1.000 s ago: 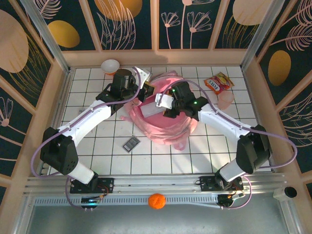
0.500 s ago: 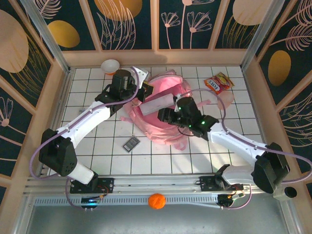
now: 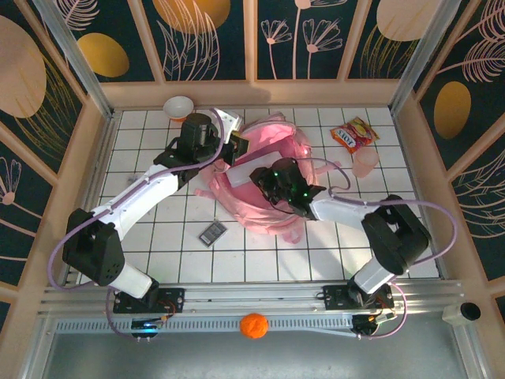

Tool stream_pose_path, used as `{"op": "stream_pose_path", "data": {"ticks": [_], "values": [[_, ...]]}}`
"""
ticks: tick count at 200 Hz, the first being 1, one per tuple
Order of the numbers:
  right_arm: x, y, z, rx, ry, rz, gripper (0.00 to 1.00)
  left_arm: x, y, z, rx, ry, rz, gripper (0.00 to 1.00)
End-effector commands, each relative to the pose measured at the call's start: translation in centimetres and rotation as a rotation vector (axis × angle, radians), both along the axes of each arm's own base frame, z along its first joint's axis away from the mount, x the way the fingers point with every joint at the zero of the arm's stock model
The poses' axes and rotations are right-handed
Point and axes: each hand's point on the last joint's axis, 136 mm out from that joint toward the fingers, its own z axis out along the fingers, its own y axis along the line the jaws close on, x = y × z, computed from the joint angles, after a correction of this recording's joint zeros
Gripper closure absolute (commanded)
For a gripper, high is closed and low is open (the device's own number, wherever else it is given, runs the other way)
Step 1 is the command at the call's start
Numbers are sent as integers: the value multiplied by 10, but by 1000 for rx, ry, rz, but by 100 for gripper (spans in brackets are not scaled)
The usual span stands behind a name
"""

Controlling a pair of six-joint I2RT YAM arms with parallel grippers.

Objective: Pack the student bag

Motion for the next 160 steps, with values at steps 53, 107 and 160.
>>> {"op": "stream_pose_path", "data": {"ticks": [53, 107, 160], "values": [[71, 14, -1, 81, -58, -71, 67, -15, -10, 85, -190, -212, -97, 100], [85, 21, 24, 41, -123, -22, 65, -10, 3, 66, -148, -180, -7, 100], [9, -13, 48, -160, -158, 89, 45, -7, 7, 52, -118, -154, 17, 100]]}}
